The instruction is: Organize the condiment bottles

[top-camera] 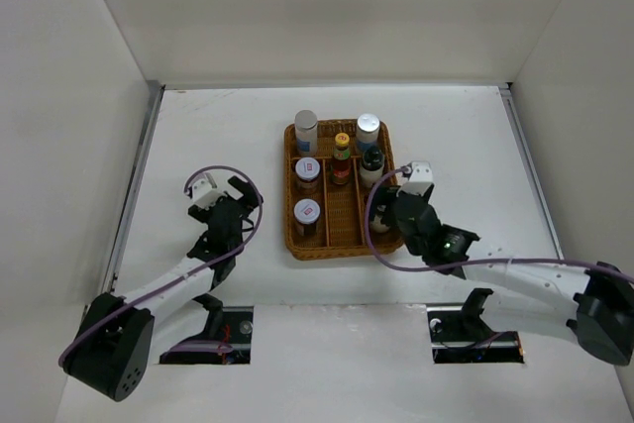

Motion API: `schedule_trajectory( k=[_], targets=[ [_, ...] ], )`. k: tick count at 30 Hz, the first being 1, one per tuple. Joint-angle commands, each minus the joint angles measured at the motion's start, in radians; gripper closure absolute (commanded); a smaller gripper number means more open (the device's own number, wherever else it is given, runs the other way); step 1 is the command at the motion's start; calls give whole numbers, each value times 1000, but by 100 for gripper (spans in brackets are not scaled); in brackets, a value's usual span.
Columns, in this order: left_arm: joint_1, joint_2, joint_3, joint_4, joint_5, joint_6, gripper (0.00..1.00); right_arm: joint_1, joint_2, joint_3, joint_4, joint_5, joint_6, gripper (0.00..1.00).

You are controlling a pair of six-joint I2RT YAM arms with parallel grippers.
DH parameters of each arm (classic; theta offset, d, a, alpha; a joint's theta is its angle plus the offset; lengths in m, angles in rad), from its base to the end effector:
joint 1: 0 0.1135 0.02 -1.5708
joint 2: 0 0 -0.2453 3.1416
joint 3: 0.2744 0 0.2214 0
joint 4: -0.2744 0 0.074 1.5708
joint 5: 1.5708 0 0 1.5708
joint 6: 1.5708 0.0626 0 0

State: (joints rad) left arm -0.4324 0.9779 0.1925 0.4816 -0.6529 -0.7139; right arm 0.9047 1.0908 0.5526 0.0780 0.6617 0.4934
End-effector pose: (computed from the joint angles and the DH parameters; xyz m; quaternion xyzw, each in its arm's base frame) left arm 0.1922 -0.0468 0.1716 -0.2950 0.7292 -0.0869 0.6113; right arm 0.1730 0.1579 0.2186 0.0035 0.8217 0.1096 0.5593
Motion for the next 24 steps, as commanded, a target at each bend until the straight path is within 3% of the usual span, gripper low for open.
schedule_trajectory(
  k=[1, 5, 9, 16, 24],
  targets=[
    [8, -1, 51, -18, 3, 8, 0, -5, -123, 1, 74, 30, -10, 0],
    [16, -5, 58, -44, 12, 13, 0, -98, -282, -32, 84, 50, -1, 0],
    [21, 30, 68, -41, 71, 2, 0, -276, -370, -108, 131, 44, 77, 0],
    [18, 73, 107, -87, 130, -19, 0, -545, -321, -181, 176, -54, 212, 0],
    [-22, 123, 183, -146, 173, -22, 0, -579, -281, -261, 322, -131, 191, 0]
  ],
)
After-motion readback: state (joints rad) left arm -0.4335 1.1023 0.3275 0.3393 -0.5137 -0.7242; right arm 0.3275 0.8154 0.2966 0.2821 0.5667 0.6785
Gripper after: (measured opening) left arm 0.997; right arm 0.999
